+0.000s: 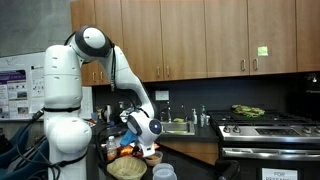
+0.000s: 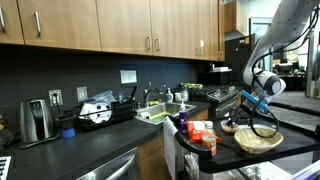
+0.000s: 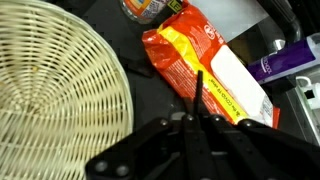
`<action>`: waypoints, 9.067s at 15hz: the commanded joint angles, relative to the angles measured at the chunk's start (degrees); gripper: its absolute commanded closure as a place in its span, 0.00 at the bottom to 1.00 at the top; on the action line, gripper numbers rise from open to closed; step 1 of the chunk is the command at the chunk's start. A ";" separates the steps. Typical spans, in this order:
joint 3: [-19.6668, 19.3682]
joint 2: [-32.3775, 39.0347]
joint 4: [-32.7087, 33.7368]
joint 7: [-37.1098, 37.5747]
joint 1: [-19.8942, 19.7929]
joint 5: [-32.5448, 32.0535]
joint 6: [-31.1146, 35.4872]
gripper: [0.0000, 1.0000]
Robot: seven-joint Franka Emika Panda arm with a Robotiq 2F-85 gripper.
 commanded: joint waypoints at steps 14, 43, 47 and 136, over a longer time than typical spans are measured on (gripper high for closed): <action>-0.18 0.64 -0.03 -1.52 -0.29 -0.18 -1.49 0.95; -2.35 2.15 4.09 9.62 -2.35 -3.78 -7.36 0.99; -3.09 2.57 4.75 12.80 -3.08 -5.12 -10.64 0.99; -3.60 -0.96 2.81 -10.73 -3.38 -22.14 -14.63 0.99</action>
